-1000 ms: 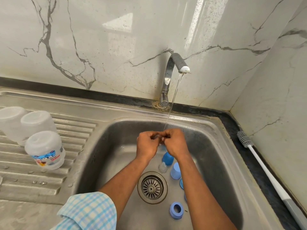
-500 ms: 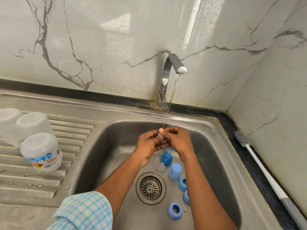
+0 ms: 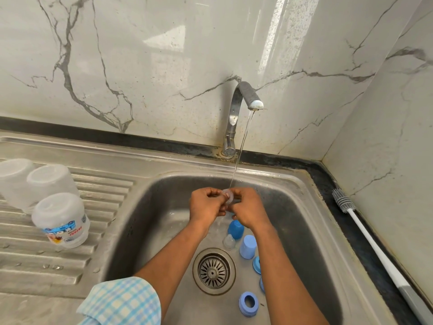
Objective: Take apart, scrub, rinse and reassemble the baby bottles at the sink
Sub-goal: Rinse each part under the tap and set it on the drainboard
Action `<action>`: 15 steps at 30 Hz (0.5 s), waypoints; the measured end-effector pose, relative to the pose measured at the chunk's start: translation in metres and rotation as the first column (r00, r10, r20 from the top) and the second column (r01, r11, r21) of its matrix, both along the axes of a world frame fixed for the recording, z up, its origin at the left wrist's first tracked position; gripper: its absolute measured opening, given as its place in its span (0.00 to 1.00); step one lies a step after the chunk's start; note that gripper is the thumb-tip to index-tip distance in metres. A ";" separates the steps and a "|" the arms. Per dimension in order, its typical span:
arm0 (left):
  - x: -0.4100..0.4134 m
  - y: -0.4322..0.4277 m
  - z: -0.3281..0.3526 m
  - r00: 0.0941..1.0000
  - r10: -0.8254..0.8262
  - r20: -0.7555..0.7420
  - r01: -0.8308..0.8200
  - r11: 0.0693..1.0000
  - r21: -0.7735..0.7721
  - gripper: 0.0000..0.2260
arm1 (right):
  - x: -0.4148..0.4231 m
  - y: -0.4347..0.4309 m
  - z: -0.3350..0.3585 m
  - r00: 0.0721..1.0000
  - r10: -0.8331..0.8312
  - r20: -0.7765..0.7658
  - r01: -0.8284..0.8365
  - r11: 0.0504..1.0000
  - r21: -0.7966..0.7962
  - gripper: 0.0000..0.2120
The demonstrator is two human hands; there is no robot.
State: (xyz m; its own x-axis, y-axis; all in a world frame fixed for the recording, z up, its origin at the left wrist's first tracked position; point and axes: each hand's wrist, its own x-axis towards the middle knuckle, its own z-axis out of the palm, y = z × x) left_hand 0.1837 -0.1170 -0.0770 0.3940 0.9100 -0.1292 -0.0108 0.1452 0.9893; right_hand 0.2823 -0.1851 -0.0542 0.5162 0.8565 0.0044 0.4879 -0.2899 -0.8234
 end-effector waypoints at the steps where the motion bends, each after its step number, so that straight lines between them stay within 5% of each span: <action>1: 0.000 -0.002 0.002 0.999 -0.029 0.016 0.029 1.000 0.005 0.04 | 0.001 0.000 0.000 1.000 -0.020 0.004 0.020 1.000 0.007 0.13; 7: -0.007 0.001 0.011 0.998 -0.030 0.062 0.035 0.996 -0.080 0.07 | -0.003 0.003 0.001 0.990 -0.002 -0.142 0.000 1.000 -0.013 0.10; 11: -0.012 0.004 0.006 0.999 0.033 -0.009 -0.034 0.994 -0.106 0.06 | 0.002 -0.002 0.001 0.998 -0.059 0.012 0.061 0.981 -0.183 0.07; 15: -0.011 -0.006 0.009 0.984 -0.157 -0.084 0.154 0.987 -0.045 0.10 | 0.002 -0.003 0.003 0.994 -0.107 0.014 0.108 0.988 -0.111 0.08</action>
State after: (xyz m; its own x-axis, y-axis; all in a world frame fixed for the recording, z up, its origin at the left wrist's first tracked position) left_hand 0.1726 -0.1232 -0.0676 0.5162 0.8322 -0.2024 0.1005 0.1758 0.9793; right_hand 0.2846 -0.1883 -0.0513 0.6057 0.7913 -0.0833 0.4550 -0.4304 -0.7796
